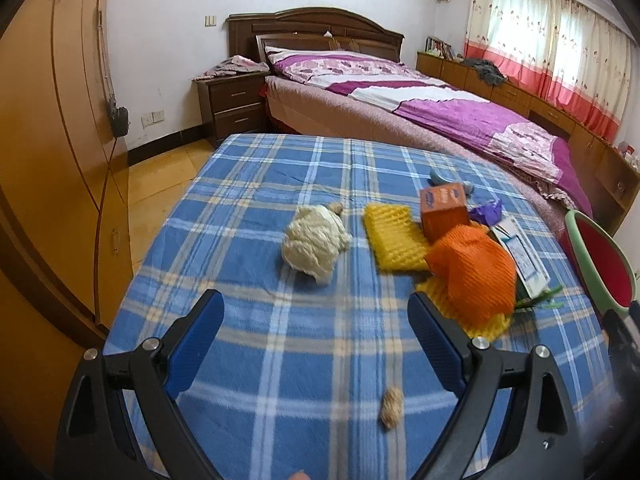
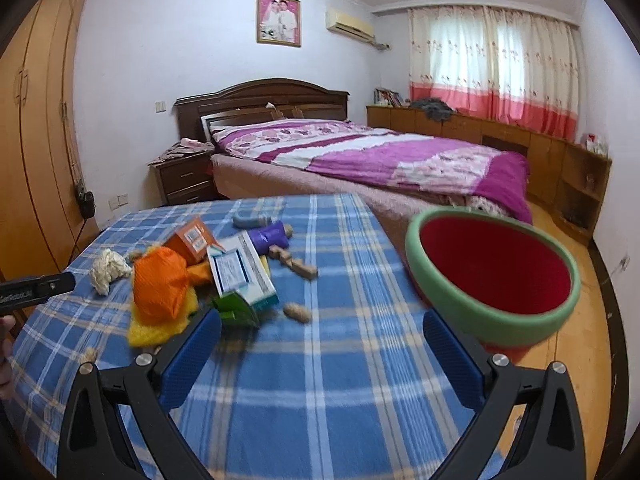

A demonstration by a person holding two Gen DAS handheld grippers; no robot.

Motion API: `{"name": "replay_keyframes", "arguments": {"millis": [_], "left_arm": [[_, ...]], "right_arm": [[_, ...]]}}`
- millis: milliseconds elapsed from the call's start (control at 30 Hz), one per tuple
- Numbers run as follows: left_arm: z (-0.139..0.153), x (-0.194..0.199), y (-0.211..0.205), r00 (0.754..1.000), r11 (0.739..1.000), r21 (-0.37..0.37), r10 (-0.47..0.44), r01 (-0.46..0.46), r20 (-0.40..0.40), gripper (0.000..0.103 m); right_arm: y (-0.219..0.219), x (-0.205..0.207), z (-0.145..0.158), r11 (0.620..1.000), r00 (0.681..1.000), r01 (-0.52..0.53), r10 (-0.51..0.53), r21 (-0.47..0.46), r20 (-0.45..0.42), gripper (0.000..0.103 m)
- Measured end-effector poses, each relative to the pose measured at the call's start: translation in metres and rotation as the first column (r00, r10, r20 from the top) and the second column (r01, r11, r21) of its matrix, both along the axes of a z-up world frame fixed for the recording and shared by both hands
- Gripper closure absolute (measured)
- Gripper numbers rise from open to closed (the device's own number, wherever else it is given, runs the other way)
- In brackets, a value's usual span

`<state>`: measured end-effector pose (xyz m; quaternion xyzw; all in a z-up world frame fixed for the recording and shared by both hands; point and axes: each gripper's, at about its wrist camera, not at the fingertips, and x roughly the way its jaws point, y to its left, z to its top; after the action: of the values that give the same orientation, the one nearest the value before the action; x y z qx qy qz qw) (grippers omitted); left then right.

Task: Collect trash
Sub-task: 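Grasp the crumpled white plastic bag with the left gripper while the right gripper grasps the white medicine box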

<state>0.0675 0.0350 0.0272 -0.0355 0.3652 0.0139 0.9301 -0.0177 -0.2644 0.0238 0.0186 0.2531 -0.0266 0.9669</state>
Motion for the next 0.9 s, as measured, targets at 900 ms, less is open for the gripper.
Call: {"name": "replay_keyframes", "arguments": {"millis": [900], "left_arm": [[-0.047, 0.101, 0.021, 0.989, 0.994, -0.107, -0.024, 0.008, -0.146, 0.045]], "right_arm": [[0.041, 0.126, -0.013, 0.994, 0.938, -0.103, 0.088, -0.026, -0.336, 0.0]]}}
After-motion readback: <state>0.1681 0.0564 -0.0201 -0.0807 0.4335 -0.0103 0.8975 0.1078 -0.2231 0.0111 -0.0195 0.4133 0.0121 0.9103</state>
